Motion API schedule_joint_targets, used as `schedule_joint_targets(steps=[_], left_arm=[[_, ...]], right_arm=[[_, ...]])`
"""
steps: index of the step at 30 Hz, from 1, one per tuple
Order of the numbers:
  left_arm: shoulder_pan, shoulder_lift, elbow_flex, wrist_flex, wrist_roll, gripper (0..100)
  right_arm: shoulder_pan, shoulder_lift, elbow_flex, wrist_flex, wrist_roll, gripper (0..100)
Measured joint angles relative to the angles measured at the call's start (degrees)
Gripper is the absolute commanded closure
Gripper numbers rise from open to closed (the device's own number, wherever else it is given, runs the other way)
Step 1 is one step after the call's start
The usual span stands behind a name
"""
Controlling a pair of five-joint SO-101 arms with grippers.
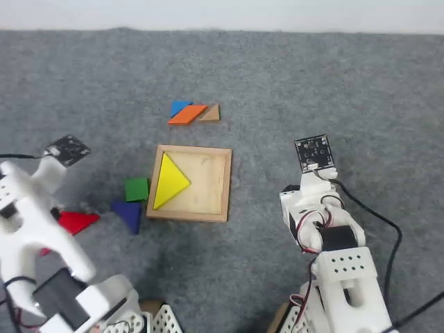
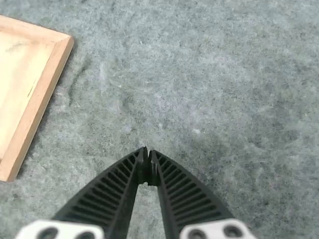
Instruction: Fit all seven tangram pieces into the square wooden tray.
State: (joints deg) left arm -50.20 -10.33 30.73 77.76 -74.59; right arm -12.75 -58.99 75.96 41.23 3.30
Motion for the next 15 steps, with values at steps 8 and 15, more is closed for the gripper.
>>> schedule_joint_targets(steps=[8,15], left_arm=[[0.8,-0.2,2.8,-2.9,-16.8,82],[-1.7,-0.2,4.3,-8.4,-13.4,61]], right_arm=[[0.0,0.0,0.0,0.0,0.0,99.1],[0.0,0.0,0.0,-0.1,0.0,99.1]])
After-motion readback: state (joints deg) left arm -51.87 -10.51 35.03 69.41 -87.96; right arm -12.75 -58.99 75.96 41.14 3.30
